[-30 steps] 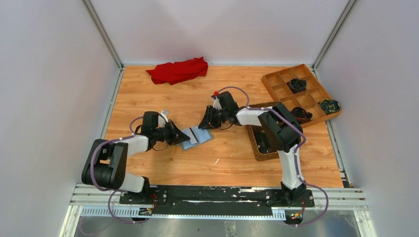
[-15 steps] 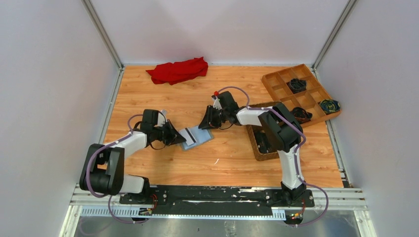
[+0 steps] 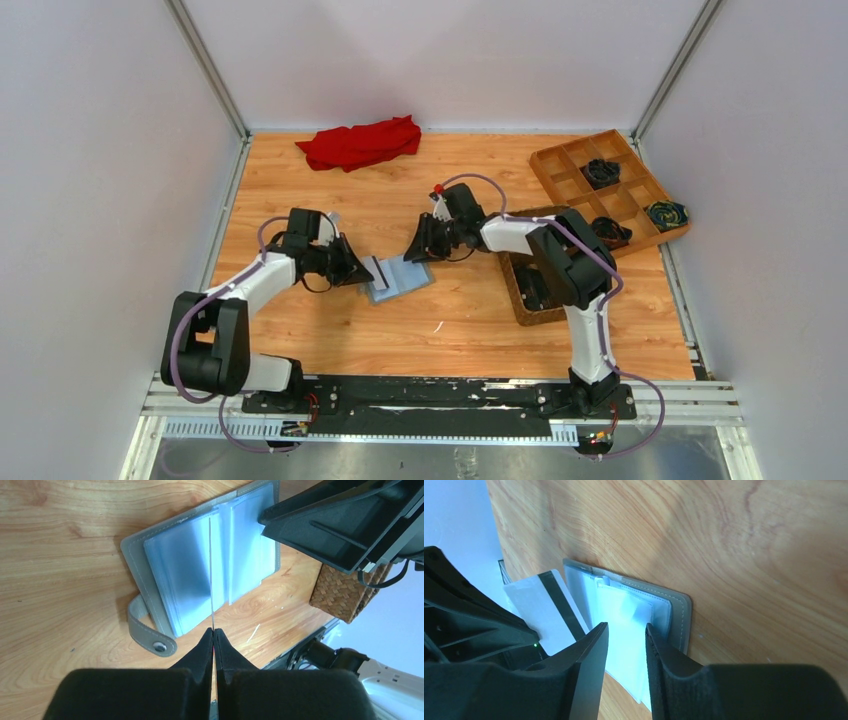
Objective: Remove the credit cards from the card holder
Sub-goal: Remove the credit card from the card holder, then place the credit card in the storage box.
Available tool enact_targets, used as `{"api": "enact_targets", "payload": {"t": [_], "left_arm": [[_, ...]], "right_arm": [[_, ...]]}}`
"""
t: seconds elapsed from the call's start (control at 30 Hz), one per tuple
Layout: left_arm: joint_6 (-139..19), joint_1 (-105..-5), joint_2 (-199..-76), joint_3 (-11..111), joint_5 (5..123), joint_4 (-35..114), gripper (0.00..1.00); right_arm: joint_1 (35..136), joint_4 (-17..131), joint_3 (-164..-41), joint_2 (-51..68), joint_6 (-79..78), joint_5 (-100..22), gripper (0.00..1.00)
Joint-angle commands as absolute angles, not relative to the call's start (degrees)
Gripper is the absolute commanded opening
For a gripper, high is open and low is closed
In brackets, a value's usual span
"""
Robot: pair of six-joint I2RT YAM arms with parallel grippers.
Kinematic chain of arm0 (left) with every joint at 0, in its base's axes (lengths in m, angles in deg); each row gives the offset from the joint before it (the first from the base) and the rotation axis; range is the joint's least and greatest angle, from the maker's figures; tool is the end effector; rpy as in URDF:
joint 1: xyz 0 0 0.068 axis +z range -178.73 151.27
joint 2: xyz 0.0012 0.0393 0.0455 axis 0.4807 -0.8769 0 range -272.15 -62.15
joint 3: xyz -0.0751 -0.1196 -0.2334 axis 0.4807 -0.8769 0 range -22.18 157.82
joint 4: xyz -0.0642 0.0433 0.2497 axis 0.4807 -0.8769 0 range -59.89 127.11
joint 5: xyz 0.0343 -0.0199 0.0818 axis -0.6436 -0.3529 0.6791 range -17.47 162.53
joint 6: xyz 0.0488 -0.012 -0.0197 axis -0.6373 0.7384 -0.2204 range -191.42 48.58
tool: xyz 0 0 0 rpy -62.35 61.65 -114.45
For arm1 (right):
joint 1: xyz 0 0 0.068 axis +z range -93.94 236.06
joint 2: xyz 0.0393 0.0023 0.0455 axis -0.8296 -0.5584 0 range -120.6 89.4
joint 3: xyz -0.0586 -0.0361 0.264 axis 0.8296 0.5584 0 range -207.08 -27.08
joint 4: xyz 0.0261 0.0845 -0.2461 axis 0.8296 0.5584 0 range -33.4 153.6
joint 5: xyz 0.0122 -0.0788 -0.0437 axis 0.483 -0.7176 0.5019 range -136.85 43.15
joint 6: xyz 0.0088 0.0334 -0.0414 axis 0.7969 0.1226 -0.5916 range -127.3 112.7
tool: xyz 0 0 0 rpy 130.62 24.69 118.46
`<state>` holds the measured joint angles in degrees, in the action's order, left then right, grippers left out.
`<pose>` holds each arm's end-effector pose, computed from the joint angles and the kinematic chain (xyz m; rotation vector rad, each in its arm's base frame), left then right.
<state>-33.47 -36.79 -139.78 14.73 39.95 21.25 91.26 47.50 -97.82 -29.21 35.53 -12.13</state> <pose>0.2403 -0.0534 0.1702 -0.4574 2.6129 -1.0208 0.3445 0.2679 0.1392 -0.2054 2.4899 1.3460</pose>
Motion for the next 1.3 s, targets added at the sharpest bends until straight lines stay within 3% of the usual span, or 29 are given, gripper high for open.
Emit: {"api": "enact_targets", "payload": {"t": [0.0,0.5,0.9,1.0,1.13,1.27], "left_arm": [[-36.23,-36.47,-138.61,17.63,37.23,17.38,0.0],[-37.14,-36.5,-134.65,20.99,22.78,20.9,0.0],[-33.93,-36.48,-130.99,19.44,16.34,27.59,0.0],[-33.9,-36.49,-131.14,19.25,16.21,27.84,0.0],[-33.81,-36.47,-131.58,19.22,16.19,27.96,0.0],[-33.79,-36.47,-131.7,19.21,16.19,27.83,0.0]], "right_arm": [[89.98,57.74,-96.48,-27.45,30.68,-12.8,0.4],[90.03,30.73,-83.37,-12.33,29.18,2.9,0.66],[89.99,-1.95,-81.39,-19.57,52.21,14.45,0.67],[89.98,-13.24,-80.86,-21.92,59.37,16.37,0.61],[89.99,-30.39,-80.86,-26.38,72.73,16.67,0.35],[90.01,-31.8,-80.26,-26.93,73.36,15.42,0.14]]}}
